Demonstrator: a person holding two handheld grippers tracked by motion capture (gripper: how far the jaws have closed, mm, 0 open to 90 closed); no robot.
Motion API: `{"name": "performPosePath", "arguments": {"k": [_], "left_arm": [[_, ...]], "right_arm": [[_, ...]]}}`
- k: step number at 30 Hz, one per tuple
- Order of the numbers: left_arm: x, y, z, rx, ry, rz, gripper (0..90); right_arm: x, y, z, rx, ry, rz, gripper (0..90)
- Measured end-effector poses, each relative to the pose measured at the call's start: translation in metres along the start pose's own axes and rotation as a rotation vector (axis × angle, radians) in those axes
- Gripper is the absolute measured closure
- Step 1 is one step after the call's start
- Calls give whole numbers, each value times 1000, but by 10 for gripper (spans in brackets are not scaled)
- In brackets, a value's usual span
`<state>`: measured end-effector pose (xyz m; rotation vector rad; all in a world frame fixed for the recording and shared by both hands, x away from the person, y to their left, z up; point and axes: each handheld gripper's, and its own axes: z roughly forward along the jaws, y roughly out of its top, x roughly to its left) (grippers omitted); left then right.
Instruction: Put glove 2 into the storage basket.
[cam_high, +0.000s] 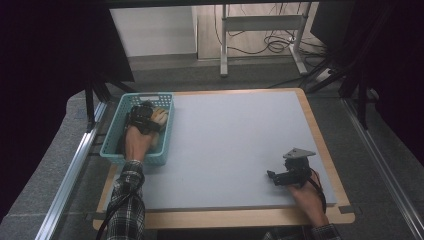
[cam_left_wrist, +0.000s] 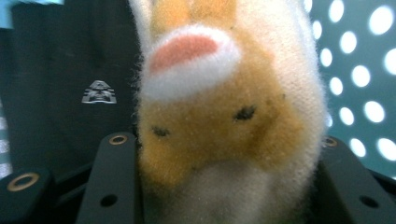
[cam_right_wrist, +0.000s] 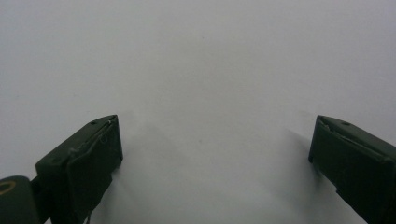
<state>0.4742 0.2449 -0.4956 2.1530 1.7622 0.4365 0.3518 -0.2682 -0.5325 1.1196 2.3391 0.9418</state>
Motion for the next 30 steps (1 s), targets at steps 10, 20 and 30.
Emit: {"name": "performPosePath", "arguments": {"k": [10, 20, 30], "left_arm": [[-4, 2, 10, 78, 20, 82, 240], [16, -1, -34, -31, -95, 52, 79], [43, -16, -42, -60, -20, -32, 640]], "right_arm": [[0, 0, 0, 0, 1, 0, 25], [0, 0, 0, 0, 0, -1, 25], [0, 0, 0, 0, 0, -1, 25]]}}
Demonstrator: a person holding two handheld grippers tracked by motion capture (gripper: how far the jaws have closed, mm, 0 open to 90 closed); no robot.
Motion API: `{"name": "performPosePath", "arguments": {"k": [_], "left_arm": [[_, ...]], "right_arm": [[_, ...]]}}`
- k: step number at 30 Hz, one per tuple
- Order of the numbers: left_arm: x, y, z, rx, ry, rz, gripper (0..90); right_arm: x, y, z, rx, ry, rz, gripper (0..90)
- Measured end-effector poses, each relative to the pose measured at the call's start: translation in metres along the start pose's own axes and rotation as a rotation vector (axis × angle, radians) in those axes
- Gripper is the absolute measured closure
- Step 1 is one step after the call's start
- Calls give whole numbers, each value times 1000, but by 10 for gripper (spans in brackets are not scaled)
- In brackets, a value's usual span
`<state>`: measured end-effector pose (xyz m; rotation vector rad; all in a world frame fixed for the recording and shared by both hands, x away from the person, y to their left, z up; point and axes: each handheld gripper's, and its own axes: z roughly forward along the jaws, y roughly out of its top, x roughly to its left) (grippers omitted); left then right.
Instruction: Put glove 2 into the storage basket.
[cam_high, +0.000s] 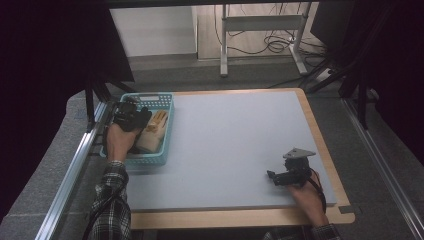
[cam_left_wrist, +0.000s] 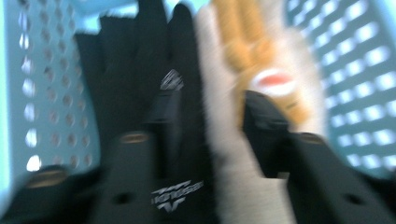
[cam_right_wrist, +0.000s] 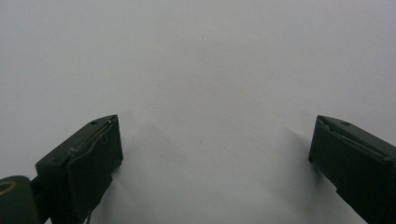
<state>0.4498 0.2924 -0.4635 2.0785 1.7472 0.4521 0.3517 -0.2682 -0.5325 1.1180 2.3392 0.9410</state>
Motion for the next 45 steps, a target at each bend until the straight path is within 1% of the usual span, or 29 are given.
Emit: {"name": "performPosePath", "arguments": {"k": [1, 3, 6, 8, 10, 11, 12, 14, 16, 17, 20, 22, 25, 27, 30, 33, 39, 43, 45], "left_arm": [[2, -2, 4, 13, 2, -10, 694], [5, -6, 11, 44, -15, -10, 758], [2, -9, 20, 69, -32, 4, 805], [-3, -8, 24, 80, -40, 17, 813], [-9, -6, 27, 106, -27, 39, 815], [-11, -5, 27, 108, -28, 44, 815], [-13, -4, 27, 103, -47, 42, 815], [-17, -1, 28, 109, -59, 46, 815], [-23, 1, 31, 121, -46, 60, 816], [-26, 2, 32, 129, -32, 69, 818], [-26, 3, 33, 129, -33, 68, 822], [-23, 2, 32, 124, -51, 57, 817], [-15, 0, 30, 107, -67, 32, 781], [-11, -1, 28, 96, -66, 19, 749], [-5, -2, 24, 71, -64, 4, 686], [0, -4, 19, 36, -64, -16, 591], [6, -5, 12, 3, -53, -33, 476], [9, -7, 7, -20, -56, -47, 393], [11, -8, 5, -32, -60, -47, 353]], "right_arm": [[0, 0, 0, 0, 1, 1, 25], [0, 0, 0, 0, 1, 1, 25], [0, 0, 0, 0, 1, 1, 25], [0, 0, 0, 0, 1, 1, 25], [0, 0, 0, 0, 1, 1, 25], [0, 0, 0, 0, 0, 0, 25], [0, 0, 0, 0, 1, 1, 25], [0, 0, 0, 0, 0, 0, 25], [0, 0, 0, 0, 1, 1, 25], [0, 0, 0, 0, 0, 0, 25], [0, 0, 0, 0, 0, 0, 25], [0, 0, 0, 0, 1, 1, 25], [0, 0, 0, 0, 1, 1, 25], [0, 0, 0, 0, 1, 1, 25], [0, 0, 0, 0, 0, 1, 25], [0, 0, 0, 0, 0, 1, 25], [0, 0, 0, 0, 0, 1, 25], [0, 0, 0, 0, 0, 1, 25], [0, 0, 0, 0, 0, 1, 25]]}}
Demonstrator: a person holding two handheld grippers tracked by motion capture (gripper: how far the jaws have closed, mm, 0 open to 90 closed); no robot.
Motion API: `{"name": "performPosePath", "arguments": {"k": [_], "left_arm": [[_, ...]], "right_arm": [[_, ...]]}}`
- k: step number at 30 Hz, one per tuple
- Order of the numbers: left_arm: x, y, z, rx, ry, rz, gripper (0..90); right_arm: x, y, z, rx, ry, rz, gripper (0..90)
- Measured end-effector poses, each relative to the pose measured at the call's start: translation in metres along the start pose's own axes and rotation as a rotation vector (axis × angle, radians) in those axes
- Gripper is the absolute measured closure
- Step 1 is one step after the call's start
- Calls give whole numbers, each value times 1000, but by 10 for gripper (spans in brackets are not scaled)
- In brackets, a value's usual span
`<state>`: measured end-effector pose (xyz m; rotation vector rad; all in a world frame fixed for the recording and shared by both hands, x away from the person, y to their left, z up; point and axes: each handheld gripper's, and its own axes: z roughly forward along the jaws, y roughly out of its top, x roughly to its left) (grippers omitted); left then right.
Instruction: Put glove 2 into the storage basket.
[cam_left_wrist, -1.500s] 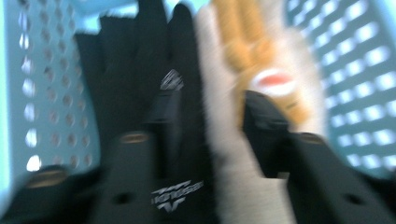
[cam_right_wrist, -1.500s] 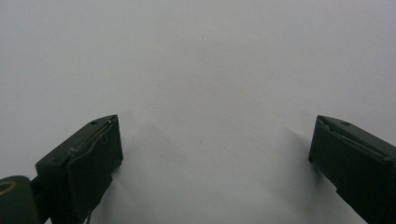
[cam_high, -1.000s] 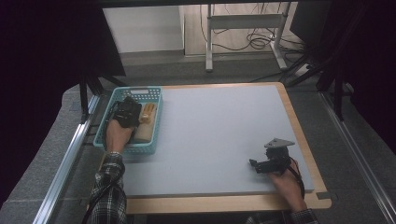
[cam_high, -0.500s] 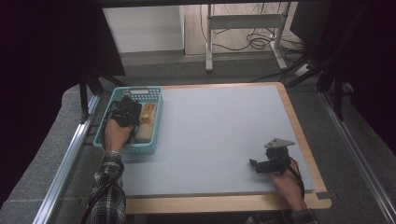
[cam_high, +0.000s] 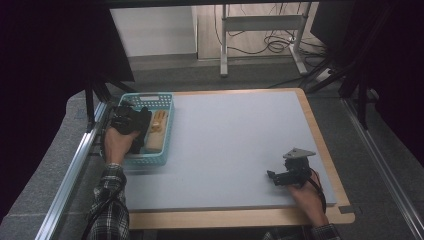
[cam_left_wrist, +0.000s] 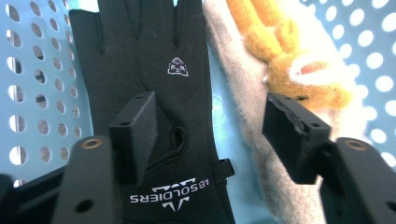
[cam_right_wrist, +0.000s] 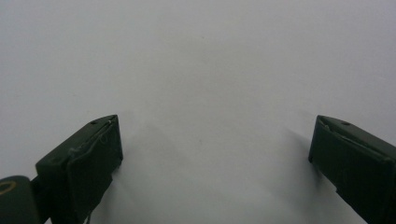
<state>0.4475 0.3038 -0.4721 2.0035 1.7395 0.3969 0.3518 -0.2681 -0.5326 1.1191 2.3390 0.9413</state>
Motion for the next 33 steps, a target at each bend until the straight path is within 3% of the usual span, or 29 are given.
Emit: {"name": "performPosePath", "arguments": {"k": [4, 9, 19, 33], "left_arm": [[4, -2, -4, -36, -16, -26, 252], [7, -4, -9, -68, -18, -25, 119], [7, -10, -20, -119, -52, 5, 57], [-8, -12, -36, -207, -121, 54, 6]], "right_arm": [[0, 0, 0, 0, 0, 0, 25], [0, 0, 0, 0, 0, 0, 25], [0, 0, 0, 0, 0, -1, 25], [0, 0, 0, 0, 0, 0, 25]]}}
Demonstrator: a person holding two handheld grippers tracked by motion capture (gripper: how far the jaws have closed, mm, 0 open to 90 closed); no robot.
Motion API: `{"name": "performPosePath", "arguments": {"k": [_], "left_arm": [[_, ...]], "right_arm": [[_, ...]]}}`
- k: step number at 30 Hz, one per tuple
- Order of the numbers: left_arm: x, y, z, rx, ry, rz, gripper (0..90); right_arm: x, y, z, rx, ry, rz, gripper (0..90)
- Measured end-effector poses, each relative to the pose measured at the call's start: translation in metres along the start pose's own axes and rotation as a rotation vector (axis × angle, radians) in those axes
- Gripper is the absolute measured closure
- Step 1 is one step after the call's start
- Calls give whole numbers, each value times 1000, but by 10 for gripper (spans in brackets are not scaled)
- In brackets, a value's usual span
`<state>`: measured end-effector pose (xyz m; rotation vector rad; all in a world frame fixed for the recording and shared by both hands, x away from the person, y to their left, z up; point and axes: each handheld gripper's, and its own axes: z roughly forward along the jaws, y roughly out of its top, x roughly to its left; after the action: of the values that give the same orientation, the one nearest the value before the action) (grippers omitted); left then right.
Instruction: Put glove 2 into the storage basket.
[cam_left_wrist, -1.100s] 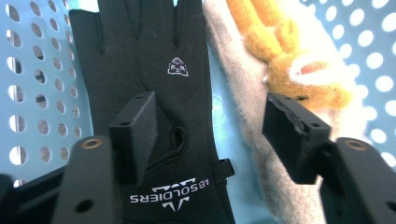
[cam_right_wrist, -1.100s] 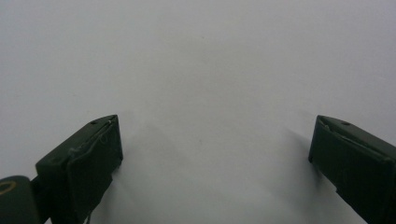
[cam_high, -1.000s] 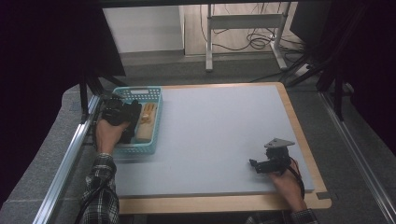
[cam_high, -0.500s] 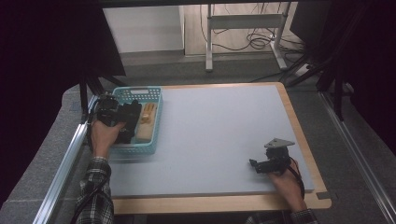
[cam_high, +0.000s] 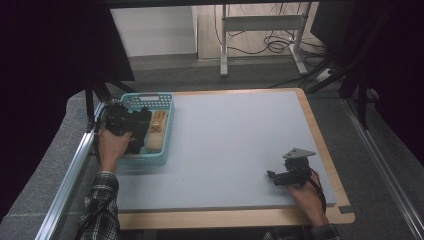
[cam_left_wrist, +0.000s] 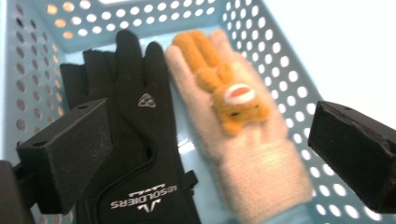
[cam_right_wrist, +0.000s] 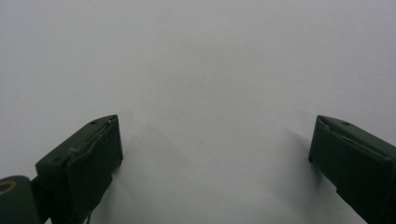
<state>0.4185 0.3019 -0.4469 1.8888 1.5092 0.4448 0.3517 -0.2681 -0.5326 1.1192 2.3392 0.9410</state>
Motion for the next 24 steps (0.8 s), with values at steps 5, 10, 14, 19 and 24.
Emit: {"name": "performPosePath", "arguments": {"k": [5, 10, 14, 19, 24], "left_arm": [[-12, 2, -4, -21, -11, 43, 0], [-24, 5, -7, -29, -14, 81, 0], [-35, 6, -8, -42, -43, 100, 0], [-52, 4, -9, -59, -83, 138, 0], [-73, 3, -6, -63, -113, 182, 0]], "right_arm": [[0, 0, 0, 0, -1, -1, 25], [0, 0, 0, 0, -1, -1, 25], [0, 0, 0, 1, 0, -1, 25], [0, 0, 0, 1, -1, -2, 25], [0, 0, 0, 1, 0, -1, 25]]}}
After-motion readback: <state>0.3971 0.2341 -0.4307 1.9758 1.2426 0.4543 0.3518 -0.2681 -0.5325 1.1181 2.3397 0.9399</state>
